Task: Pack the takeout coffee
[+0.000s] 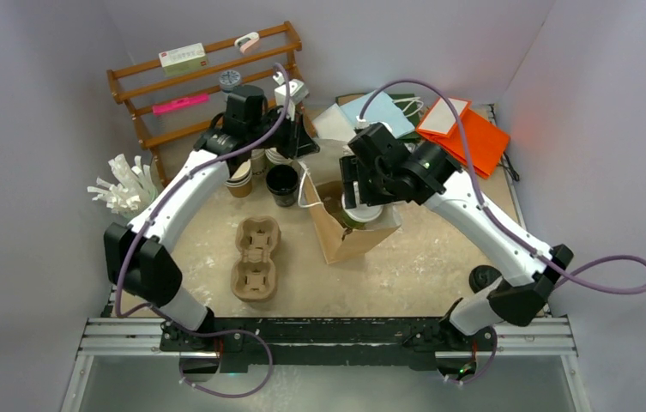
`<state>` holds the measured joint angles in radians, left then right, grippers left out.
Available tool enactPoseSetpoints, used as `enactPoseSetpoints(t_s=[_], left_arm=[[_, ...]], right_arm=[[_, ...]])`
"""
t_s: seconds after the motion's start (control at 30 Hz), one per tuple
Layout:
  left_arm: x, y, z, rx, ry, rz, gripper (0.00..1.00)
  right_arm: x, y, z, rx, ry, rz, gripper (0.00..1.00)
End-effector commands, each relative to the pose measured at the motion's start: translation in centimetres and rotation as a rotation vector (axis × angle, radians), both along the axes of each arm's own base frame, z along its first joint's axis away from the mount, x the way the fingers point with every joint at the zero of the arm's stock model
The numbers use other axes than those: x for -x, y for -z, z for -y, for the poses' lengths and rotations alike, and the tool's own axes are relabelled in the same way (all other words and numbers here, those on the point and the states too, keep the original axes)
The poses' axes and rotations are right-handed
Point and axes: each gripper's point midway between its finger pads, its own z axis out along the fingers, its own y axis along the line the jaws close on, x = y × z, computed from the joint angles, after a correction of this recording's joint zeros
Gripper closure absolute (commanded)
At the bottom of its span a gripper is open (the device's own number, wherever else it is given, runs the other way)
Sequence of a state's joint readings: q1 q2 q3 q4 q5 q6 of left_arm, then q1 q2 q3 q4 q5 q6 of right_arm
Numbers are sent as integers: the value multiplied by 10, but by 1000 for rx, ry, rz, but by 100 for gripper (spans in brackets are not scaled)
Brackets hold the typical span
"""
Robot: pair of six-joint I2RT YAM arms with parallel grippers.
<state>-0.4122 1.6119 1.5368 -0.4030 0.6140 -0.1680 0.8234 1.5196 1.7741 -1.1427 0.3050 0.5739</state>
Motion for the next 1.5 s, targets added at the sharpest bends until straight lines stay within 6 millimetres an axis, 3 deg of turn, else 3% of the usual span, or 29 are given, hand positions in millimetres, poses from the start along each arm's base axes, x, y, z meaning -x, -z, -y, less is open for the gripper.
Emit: enactPoseSetpoints(t_s=[0.0,0.2,0.5,0.8,1.27,1.47], left_arm=[[9,-49,-5,121,-72,94,100],[29,-69,-2,249,-65,154,100],[57,-78,27,374,64,131,100],[59,-74,52,403,119,62,100],[71,-75,77,423,190,26,100],[77,-79,81,430,210,23,100]], right_arm=[[2,-23,4,-54,-83,108,67],[12,-14,-1,-44,-151,123,67],[-7,-14,-9,-5,-90,283,68],[-7,-4,-1,26,-64,301,68],[26,22,43,24,28,238,72],[31,17,58,-24,103,276,72]])
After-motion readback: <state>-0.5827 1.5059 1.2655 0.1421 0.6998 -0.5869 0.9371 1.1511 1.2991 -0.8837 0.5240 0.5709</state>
